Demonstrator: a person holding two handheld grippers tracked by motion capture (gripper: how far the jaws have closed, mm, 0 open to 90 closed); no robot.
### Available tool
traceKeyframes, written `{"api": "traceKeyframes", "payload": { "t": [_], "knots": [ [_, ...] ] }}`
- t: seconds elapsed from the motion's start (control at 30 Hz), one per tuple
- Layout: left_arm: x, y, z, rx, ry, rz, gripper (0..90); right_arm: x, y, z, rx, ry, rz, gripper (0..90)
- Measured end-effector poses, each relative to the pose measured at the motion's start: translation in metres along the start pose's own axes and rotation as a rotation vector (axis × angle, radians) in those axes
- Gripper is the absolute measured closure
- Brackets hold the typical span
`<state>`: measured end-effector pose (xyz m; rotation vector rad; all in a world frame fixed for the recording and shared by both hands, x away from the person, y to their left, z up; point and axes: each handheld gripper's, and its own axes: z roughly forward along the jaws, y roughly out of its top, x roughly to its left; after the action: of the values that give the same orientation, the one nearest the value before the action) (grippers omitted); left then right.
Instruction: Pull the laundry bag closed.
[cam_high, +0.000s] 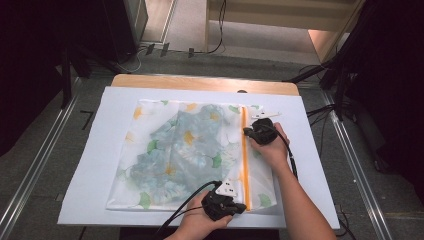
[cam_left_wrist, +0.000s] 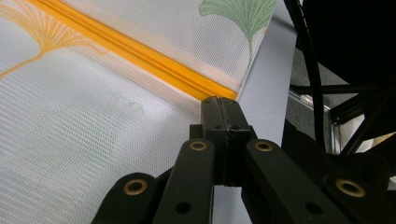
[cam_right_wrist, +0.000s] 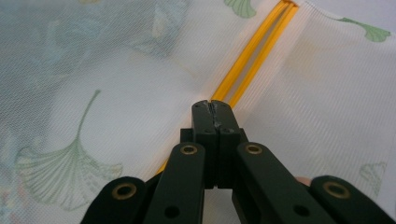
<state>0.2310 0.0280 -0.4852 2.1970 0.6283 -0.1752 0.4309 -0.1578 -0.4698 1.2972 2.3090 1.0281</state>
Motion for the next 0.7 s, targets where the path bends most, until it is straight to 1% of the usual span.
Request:
{"api": "traceKeyframes", "payload": {
  "t": [0.1,0.3,0.4,0.67,0.7],
  "knots": [
    [0.0,0.0,0.0,0.0,0.001,0.0,90.0,-0.002,0.004,0.004,0.0,-0.003,0.005,90.0],
    [0.0,0.0,0.0,0.0,0.001,-0.002,90.0,-0.007,0.011,0.009,-0.006,-0.007,0.031,90.0],
    [0.0,0.0,0.0,0.0,0.0,-0.002,90.0,-0.008,0.014,0.012,-0.007,-0.01,0.028,90.0],
    [0.0,0.0,0.0,0.0,-0.001,-0.001,90.0,-0.011,0.025,0.018,-0.02,-0.004,0.048,90.0],
    [0.0,0.0,0.0,0.0,-0.001,-0.001,90.0,-0.011,0.027,0.018,-0.022,-0.013,0.048,90.0]
  ]
}}
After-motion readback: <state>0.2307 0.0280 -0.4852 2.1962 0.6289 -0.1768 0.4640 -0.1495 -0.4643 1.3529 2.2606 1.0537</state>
